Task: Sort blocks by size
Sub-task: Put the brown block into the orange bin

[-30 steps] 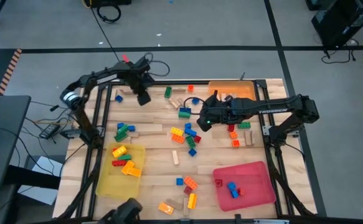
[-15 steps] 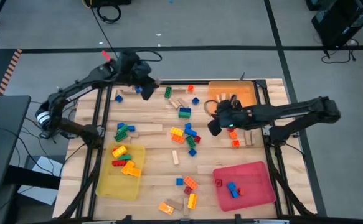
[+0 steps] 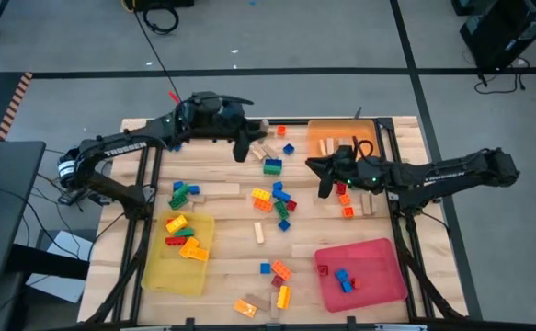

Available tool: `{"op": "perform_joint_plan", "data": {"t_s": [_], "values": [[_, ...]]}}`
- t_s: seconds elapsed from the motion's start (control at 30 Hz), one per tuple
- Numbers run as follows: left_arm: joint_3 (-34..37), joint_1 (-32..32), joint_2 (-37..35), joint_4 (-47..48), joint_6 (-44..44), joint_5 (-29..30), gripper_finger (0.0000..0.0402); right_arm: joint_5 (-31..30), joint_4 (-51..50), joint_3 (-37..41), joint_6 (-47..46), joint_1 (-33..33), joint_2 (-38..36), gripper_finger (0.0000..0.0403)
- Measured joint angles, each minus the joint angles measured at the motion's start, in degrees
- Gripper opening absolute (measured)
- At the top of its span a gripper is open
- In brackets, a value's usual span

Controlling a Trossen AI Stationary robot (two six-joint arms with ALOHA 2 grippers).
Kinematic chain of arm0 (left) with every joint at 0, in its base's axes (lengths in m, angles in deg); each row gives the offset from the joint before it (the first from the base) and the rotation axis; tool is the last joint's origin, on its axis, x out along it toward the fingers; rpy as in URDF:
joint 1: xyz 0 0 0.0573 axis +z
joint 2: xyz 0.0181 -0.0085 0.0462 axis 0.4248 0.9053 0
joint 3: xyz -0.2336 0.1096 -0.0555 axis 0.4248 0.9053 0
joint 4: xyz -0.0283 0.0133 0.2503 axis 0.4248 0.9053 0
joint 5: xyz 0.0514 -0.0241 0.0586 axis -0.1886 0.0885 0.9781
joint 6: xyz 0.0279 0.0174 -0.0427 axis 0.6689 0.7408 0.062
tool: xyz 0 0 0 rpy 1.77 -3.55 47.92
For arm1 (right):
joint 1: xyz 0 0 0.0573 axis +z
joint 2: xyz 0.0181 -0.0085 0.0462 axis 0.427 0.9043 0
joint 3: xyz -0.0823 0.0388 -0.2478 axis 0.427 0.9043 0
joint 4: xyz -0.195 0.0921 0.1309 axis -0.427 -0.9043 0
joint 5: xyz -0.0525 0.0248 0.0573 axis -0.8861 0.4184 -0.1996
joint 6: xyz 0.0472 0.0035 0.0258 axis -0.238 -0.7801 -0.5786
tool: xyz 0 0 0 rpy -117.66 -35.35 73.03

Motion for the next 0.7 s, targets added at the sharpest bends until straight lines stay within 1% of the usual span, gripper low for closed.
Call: {"op": "perform_joint_plan", "data": {"t_s": [0.13,0.23,0.33,0.43,0.63,0.7], "values": [[0.00,-1.85,1.85,-6.07,-2.20,0.05,0.0104,0.07,2.47,-0.02,1.61,-0.35,0.01,0.0080],[0.00,-2.92,3.95,-9.74,-3.14,0.01,0.0104,0.44,4.44,-0.02,2.11,-1.59,0.02,0.0098],[0.00,-3.80,6.34,-12.91,-4.70,-0.29,0.0104,2.01,5.24,-0.02,2.10,-2.95,0.00,0.0125],[0.00,-4.21,8.62,-17.05,-6.83,-1.38,0.0104,5.04,6.32,-0.04,2.08,-3.92,0.02,0.0158],[0.00,-4.56,13.17,-28.19,-11.83,-5.53,0.0104,9.27,7.00,-0.02,3.49,-4.88,0.02,0.0224],[0.00,-4.61,14.45,-31.54,-13.39,-6.85,0.0104,9.63,7.54,-0.04,4.20,-4.92,0.02,0.0243]]}}
